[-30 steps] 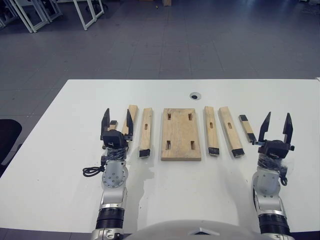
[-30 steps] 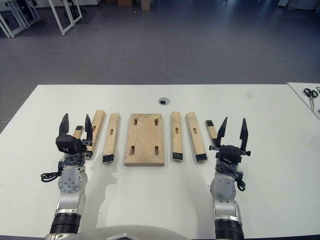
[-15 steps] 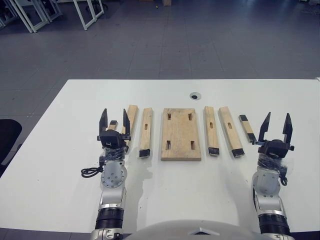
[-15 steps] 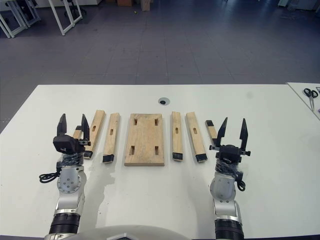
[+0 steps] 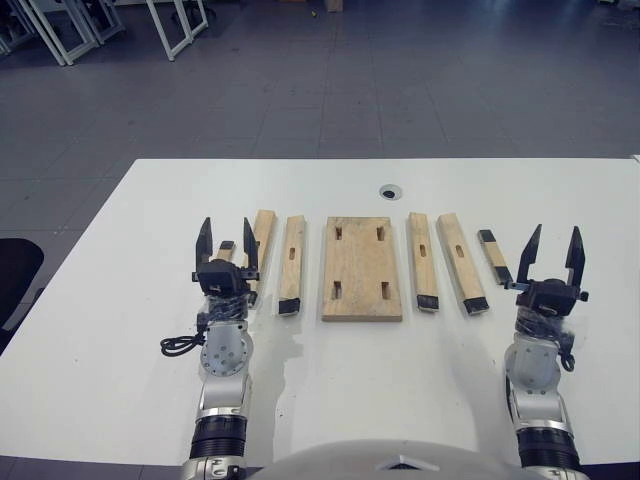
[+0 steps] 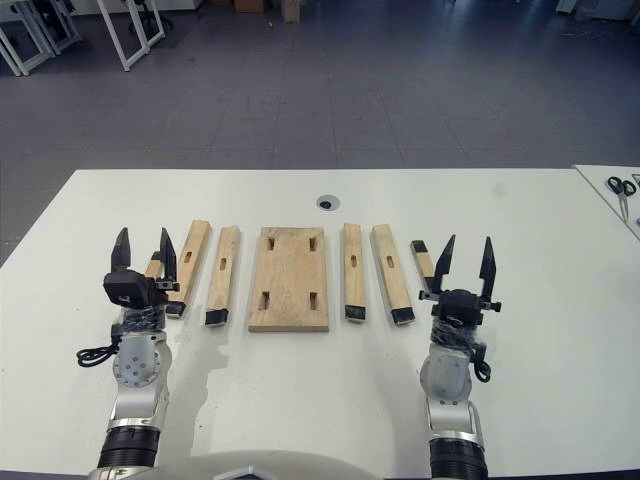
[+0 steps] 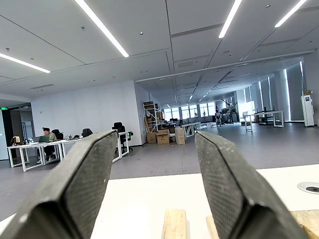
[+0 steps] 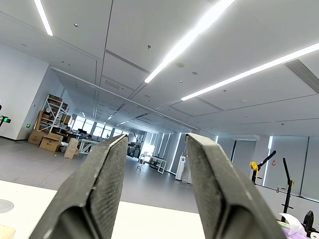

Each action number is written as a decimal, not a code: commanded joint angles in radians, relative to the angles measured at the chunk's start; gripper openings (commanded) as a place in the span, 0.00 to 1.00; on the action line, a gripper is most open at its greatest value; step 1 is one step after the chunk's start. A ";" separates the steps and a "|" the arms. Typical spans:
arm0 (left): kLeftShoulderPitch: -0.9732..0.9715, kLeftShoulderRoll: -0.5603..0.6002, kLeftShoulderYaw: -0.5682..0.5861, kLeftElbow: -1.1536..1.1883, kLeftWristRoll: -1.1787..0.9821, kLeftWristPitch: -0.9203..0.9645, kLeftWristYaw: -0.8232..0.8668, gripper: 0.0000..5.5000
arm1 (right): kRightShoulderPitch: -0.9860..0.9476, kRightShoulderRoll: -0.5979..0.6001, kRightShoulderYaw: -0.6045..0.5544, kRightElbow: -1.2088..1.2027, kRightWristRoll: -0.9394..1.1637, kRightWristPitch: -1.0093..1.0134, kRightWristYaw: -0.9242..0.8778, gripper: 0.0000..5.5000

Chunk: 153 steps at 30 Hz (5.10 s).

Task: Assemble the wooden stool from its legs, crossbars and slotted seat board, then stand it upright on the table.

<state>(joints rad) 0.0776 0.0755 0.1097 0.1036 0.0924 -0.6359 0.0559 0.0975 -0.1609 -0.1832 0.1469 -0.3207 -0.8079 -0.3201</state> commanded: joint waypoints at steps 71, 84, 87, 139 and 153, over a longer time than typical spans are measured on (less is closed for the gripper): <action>-0.177 -0.026 -0.031 -0.459 -0.858 1.053 -0.101 0.51 | -0.238 -0.179 0.135 -0.381 0.516 1.056 0.737 0.24; -0.156 -0.077 -0.034 -0.581 -1.405 1.331 -0.057 0.51 | -0.163 -0.199 0.348 -0.566 0.557 1.002 0.942 0.24; -0.159 -0.066 -0.039 -0.583 -1.440 1.333 -0.034 0.51 | -0.152 -0.210 0.368 -0.575 0.549 0.990 0.956 0.24; -0.272 0.082 0.152 0.058 -0.483 0.599 -0.206 0.08 | -0.101 -0.339 0.430 -0.451 0.236 0.976 0.912 0.48; -0.296 0.117 0.075 0.278 -0.305 0.573 -0.240 0.08 | -0.100 -0.343 0.433 -0.443 0.225 0.966 0.918 0.48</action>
<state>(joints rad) -0.2349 0.1715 0.2290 0.3413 -0.2768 -0.1262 -0.1895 0.0016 -0.4913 0.2473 -0.3024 -0.0841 0.1600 0.5931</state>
